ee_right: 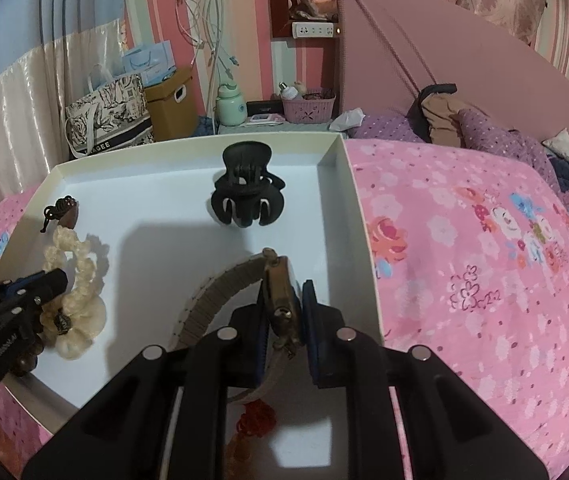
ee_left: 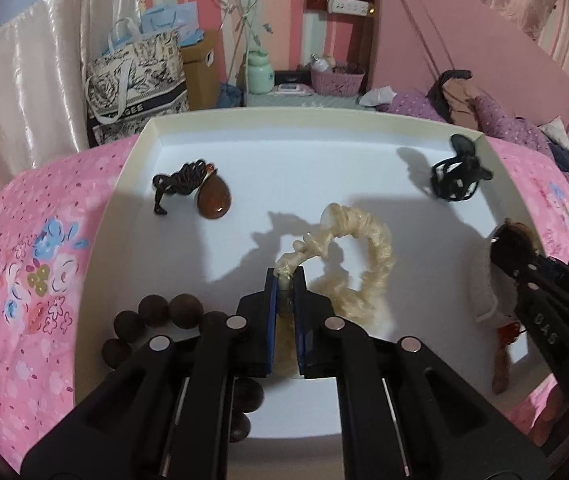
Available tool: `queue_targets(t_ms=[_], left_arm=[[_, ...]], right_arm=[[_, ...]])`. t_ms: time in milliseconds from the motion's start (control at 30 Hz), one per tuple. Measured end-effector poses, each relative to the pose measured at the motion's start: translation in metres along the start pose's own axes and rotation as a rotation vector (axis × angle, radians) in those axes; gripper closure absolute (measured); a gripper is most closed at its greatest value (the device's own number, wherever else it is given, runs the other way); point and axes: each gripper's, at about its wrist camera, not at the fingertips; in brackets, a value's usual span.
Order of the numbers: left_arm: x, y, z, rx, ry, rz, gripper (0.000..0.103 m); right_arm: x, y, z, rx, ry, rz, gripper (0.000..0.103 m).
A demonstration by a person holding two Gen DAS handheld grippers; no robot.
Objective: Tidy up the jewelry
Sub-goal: 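Carry the cream scrunchie and watch over the white tray with both grippers, then lower the scrunchie and watch into the tray and open both grippers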
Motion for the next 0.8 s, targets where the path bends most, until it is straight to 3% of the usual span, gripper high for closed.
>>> queue_targets(t_ms=[433, 567, 667, 800], left_arm=[[-0.004, 0.007, -0.002, 0.06, 0.014, -0.002, 0.092], [-0.003, 0.007, -0.003, 0.066, 0.006, -0.003, 0.085], [-0.003, 0.005, 0.0, 0.064, 0.001, -0.01, 0.08], [-0.003, 0.001, -0.001, 0.064, 0.005, -0.026, 0.072]], right_arm=[[-0.006, 0.002, 0.01, -0.038, -0.078, -0.016, 0.084], [-0.006, 0.0, 0.011, -0.042, -0.079, -0.012, 0.084], [-0.005, -0.006, 0.01, -0.045, -0.072, -0.03, 0.071], [-0.003, -0.015, 0.008, -0.049, -0.066, -0.064, 0.064]])
Point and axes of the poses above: each gripper's, at about its wrist camera, not at the fingertips, and y roughly the way its jaws point, z to its left, x to its top, and after that the axes turned 11 degrees about x, right-handed
